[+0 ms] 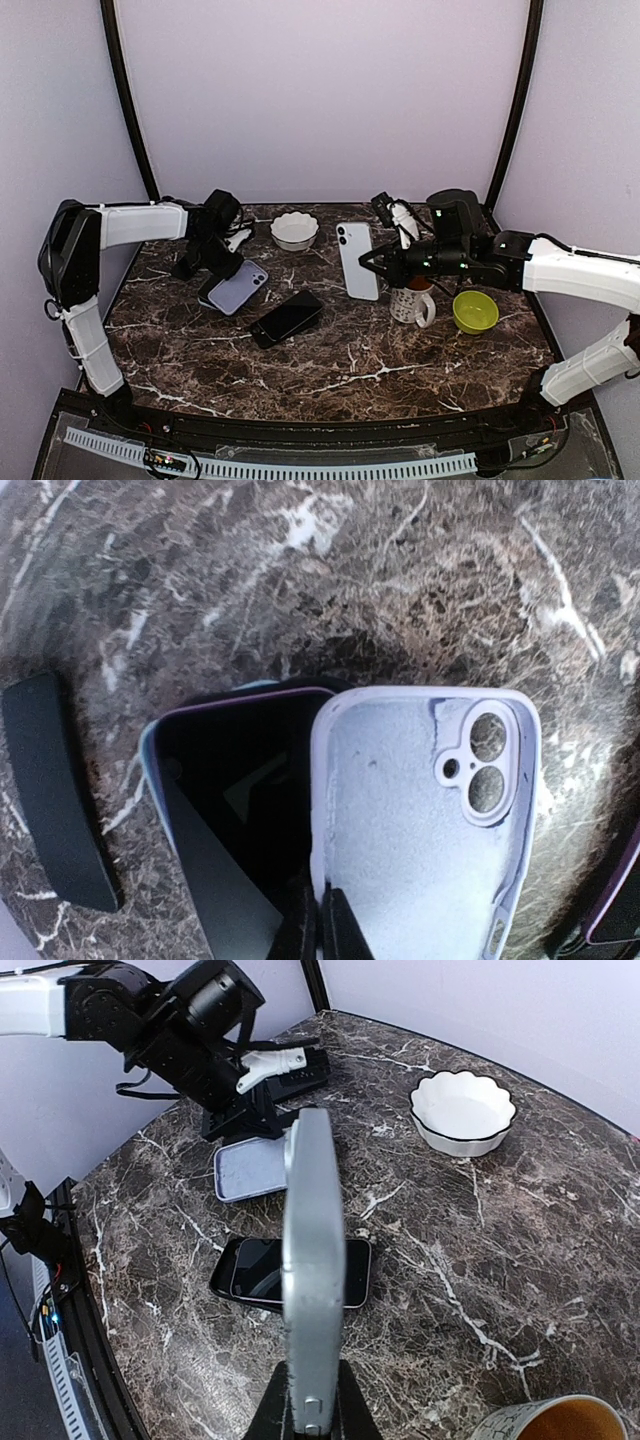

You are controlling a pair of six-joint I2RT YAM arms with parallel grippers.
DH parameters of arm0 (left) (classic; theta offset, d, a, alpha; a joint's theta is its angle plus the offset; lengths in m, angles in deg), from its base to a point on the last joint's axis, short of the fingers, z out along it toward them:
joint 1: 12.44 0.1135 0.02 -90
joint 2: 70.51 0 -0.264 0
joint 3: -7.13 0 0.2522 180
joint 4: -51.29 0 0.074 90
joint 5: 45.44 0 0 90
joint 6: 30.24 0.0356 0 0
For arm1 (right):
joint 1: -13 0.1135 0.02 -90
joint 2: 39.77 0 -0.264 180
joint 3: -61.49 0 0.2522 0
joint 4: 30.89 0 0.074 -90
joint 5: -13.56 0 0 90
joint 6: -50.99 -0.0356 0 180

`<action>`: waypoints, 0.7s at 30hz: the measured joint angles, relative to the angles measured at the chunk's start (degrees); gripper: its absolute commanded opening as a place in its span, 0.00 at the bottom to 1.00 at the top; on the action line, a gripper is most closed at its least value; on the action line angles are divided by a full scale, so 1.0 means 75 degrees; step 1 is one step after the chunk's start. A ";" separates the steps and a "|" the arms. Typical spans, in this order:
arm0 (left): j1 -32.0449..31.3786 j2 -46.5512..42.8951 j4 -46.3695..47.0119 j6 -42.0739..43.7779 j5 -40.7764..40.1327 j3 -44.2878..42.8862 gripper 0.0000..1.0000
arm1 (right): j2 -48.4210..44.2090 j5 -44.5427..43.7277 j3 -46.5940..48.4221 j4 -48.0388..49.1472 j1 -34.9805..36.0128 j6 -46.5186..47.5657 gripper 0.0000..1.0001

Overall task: Put the phone into the phone case
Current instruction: Pick up the phone case from the center of the board, then place the phone case at the center of the board.

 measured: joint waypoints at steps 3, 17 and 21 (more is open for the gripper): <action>-0.0329 -0.0589 0.0029 -0.0764 -0.0006 0.0012 0.00 | 0.0000 -0.0181 0.0003 -0.0020 0.0000 -0.0076 0.00; -0.4765 -0.0950 0.0944 -0.6414 -0.0338 0.0041 0.00 | -0.1008 -0.2361 0.0050 -0.0950 0.0000 -0.1309 0.00; -0.5135 0.0032 0.0294 -0.7635 -0.0816 -0.0775 0.00 | -0.1792 -0.2719 -0.0119 -0.1064 0.0000 -0.1649 0.00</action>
